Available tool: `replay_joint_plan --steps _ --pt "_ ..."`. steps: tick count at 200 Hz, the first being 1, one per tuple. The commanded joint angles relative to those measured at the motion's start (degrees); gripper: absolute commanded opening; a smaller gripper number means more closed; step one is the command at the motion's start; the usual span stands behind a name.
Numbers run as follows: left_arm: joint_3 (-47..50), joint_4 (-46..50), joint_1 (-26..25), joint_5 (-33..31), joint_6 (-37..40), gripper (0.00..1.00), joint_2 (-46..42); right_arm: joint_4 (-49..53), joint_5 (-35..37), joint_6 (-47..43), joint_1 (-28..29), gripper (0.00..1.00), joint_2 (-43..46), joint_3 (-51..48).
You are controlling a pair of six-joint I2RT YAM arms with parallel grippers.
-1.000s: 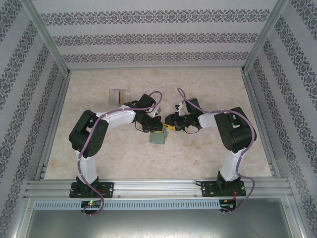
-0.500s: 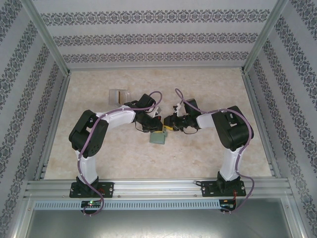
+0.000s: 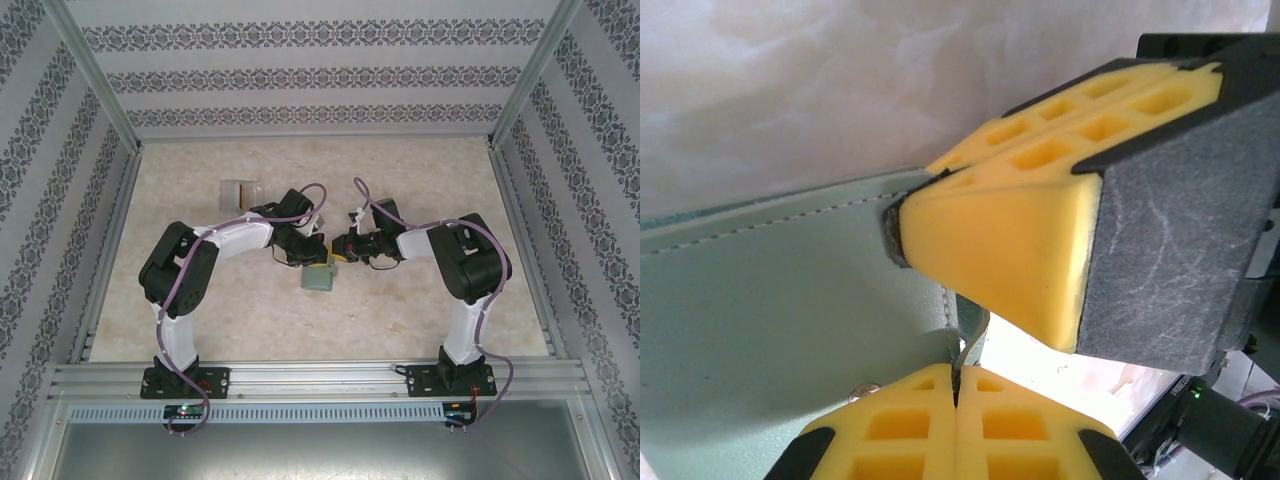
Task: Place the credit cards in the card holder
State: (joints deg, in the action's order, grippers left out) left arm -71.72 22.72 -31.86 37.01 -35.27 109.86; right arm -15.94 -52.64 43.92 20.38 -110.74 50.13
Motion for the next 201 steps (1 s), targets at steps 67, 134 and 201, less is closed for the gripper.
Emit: replay_joint_plan --steps 67,134,201 --pt "1.99 0.22 1.71 -0.25 0.47 0.0 -1.91 5.08 0.5 -7.85 -1.76 0.01 -0.62 -0.38" --pt "6.74 -4.84 1.88 1.25 -2.4 0.0 -2.09 6.89 1.29 -9.67 -2.45 0.01 -0.43 -0.55" --pt "5.45 -1.48 1.84 -2.59 0.21 0.0 -0.53 7.18 1.71 -9.49 -2.42 0.02 0.33 -0.82"
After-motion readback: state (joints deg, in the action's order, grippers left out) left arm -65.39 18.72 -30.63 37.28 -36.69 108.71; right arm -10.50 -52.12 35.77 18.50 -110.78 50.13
